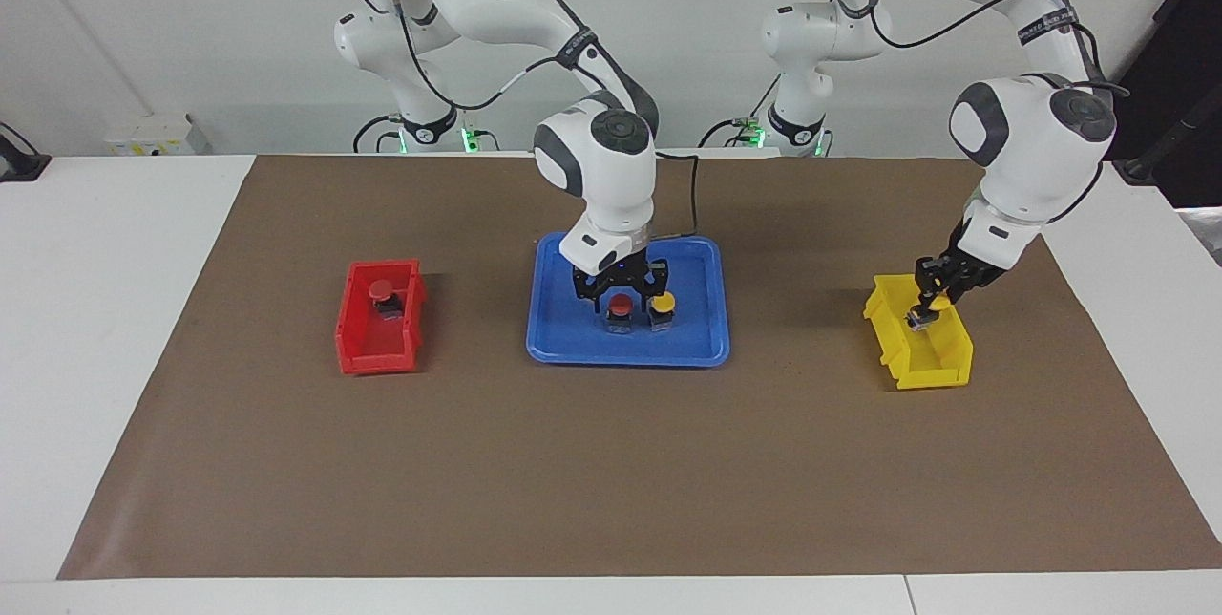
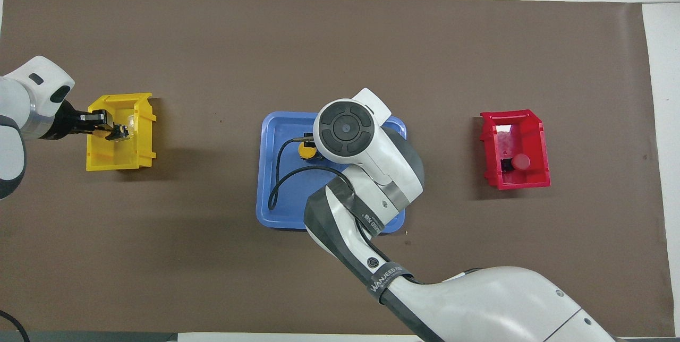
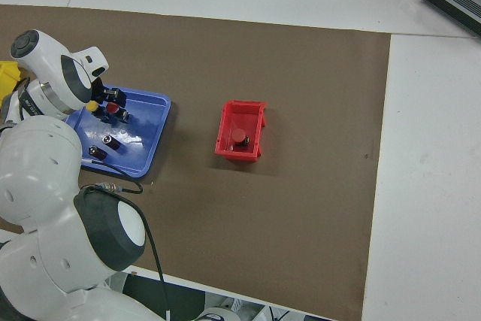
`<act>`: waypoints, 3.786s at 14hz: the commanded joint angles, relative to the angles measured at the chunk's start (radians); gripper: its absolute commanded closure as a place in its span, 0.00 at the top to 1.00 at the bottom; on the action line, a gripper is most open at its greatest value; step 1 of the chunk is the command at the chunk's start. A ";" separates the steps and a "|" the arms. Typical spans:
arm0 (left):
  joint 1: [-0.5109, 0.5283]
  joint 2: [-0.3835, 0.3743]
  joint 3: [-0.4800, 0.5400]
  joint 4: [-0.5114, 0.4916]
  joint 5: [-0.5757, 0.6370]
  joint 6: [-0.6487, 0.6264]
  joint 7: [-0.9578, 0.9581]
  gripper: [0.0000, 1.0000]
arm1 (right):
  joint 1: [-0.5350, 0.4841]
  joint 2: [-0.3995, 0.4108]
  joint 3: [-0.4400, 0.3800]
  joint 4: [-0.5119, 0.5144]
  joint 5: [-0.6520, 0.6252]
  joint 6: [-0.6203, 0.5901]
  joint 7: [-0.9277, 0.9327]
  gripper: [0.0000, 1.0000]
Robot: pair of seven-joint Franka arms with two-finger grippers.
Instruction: Sort red and yellow buttons by color
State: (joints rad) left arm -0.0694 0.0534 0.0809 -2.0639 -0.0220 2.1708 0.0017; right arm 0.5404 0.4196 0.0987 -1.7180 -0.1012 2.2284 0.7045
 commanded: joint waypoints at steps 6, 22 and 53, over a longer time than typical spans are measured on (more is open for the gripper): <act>0.019 -0.024 -0.010 -0.157 -0.009 0.150 0.037 0.02 | 0.001 -0.028 -0.001 -0.069 -0.015 0.033 0.013 0.52; -0.057 -0.041 -0.053 0.340 -0.007 -0.408 0.027 1.00 | -0.479 -0.209 -0.005 -0.044 -0.012 -0.277 -0.598 0.26; -0.324 0.117 0.076 0.442 0.042 -0.376 -0.270 0.01 | -0.591 -0.323 -0.002 -0.059 0.024 -0.379 -0.774 1.00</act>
State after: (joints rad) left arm -0.5164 0.1807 0.1556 -1.6181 0.0216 1.8205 -0.4566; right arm -0.0448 0.1005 0.0904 -1.8765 -0.0996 1.9639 -0.0553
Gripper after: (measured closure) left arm 0.586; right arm 0.079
